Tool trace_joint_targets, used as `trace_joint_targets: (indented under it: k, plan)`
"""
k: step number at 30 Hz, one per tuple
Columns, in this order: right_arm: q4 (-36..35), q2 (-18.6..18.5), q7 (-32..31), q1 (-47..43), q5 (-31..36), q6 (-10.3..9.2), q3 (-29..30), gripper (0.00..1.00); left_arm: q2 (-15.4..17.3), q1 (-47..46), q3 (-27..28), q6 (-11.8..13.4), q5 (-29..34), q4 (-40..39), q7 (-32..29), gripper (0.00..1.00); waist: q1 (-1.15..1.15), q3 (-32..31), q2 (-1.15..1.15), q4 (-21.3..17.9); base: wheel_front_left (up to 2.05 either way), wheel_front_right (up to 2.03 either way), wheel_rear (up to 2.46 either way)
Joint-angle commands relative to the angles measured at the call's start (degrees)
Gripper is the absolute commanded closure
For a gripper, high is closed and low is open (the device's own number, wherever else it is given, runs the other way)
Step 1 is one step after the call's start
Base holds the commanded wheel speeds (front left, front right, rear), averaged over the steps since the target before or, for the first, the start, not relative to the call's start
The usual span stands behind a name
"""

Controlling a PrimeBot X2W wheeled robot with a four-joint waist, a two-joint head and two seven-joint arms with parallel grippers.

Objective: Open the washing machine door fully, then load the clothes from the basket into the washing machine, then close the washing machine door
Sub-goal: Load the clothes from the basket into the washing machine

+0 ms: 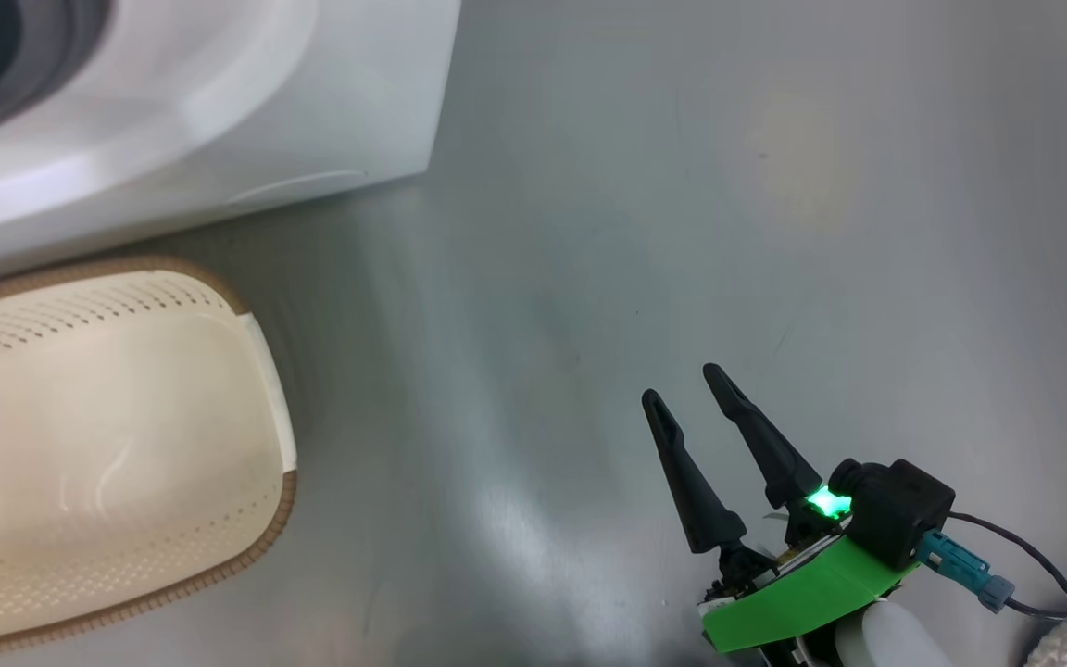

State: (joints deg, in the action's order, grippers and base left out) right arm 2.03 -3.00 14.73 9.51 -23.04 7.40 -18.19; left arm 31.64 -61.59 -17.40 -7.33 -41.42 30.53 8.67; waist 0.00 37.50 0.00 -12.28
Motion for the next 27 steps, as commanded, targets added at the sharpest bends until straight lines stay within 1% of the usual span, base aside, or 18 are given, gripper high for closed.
trace_joint_targets:
  k: [1, 4, 5, 15, 23, 27]
  plan:
    - [-1.61, 0.13, 0.27, -0.57, 0.25, 0.09, -1.83, 0.0, 4.02, -1.91, 0.93, -0.11, -0.66, -2.09, 0.69, 1.0, 0.0, 2.94, 0.0, -0.3, 0.0, 0.0, 0.0]
    - [-2.22, 0.13, 0.27, -0.25, 0.15, 0.09, -2.29, 0.0, 5.96, -3.38, -0.26, -0.13, -1.91, -3.57, 1.62, 1.0, 0.0, 5.1, 0.0, -0.63, 0.0, 0.0, 0.0]
    - [-2.22, 0.13, 0.27, -0.25, 0.15, 0.09, -2.29, 0.0, 5.96, -3.38, -0.26, -0.13, -1.91, -3.57, 1.62, 1.0, 0.0, 5.1, 0.0, -0.63, 0.0, 0.0, 0.0]
    - [-3.16, 0.13, 0.27, -0.54, -0.61, 0.09, -5.08, 0.0, 13.51, -12.41, -2.18, -0.15, -4.3, -7.66, 5.52, 1.0, 0.0, 9.78, 0.0, -3.09, 0.0, 0.0, 0.0]
    - [-4.06, 0.13, 0.27, -1.42, -0.82, 0.09, -6.64, 0.0, 16.81, -17.16, -3.65, -0.15, -5.58, -7.25, 6.16, 1.0, 0.0, 11.07, 0.0, -5.09, 0.0, 0.0, 0.0]
    - [-4.06, 0.13, 0.27, -1.73, -0.9, 0.09, -7.17, 0.0, 17.5, -18.75, -5.28, -0.15, -7.31, -6.11, 5.83, 1.0, 0.0, 11.73, 0.0, -5.6, 0.0, 0.0, 0.0]
